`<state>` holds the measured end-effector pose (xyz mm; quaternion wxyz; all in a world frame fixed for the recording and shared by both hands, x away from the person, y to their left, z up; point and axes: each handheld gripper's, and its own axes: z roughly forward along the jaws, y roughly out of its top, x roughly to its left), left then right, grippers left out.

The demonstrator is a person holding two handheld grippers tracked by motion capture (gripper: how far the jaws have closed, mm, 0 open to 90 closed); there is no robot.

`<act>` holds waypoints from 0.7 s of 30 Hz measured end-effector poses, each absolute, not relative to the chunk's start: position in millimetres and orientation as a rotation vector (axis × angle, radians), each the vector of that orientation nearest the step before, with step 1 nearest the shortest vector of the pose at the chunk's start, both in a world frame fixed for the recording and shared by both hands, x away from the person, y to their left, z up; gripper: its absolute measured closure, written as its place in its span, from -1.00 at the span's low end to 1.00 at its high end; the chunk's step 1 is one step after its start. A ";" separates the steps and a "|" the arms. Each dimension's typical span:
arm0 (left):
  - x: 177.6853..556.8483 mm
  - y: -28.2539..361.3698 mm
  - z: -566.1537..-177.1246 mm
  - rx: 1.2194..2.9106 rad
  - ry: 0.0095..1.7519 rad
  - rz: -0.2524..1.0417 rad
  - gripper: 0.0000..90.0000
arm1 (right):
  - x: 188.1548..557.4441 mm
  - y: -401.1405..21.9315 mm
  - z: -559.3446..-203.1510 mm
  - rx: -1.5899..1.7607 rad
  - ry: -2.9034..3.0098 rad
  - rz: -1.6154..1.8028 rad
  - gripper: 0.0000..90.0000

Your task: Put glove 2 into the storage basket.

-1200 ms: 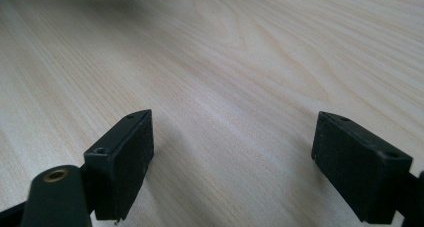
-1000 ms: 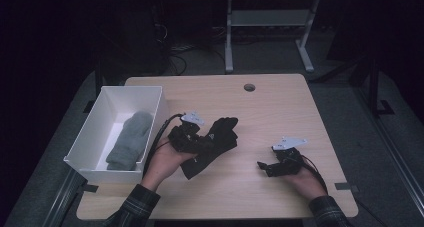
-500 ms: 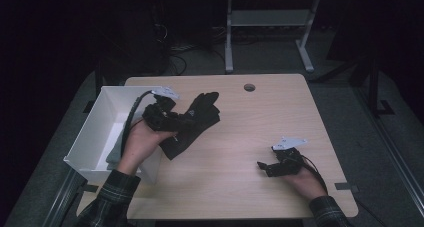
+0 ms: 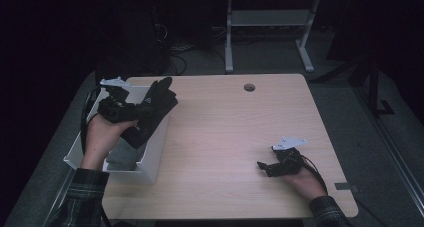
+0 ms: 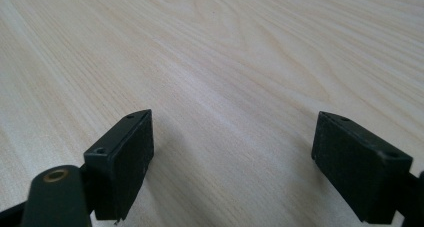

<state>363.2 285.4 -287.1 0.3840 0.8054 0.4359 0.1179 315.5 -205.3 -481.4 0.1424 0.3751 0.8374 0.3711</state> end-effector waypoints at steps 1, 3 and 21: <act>362.8 297.6 -292.4 2.045 1.152 0.309 0.51 | 315.5 -205.3 -481.4 1.083 2.416 1.071 -0.62; 362.5 305.8 -297.7 2.036 1.190 0.309 0.51 | 315.5 -205.3 -481.4 1.083 2.416 1.071 -0.62; 378.5 347.5 -370.2 2.065 1.447 0.303 0.48 | 315.5 -205.2 -481.4 1.084 2.415 1.069 -0.62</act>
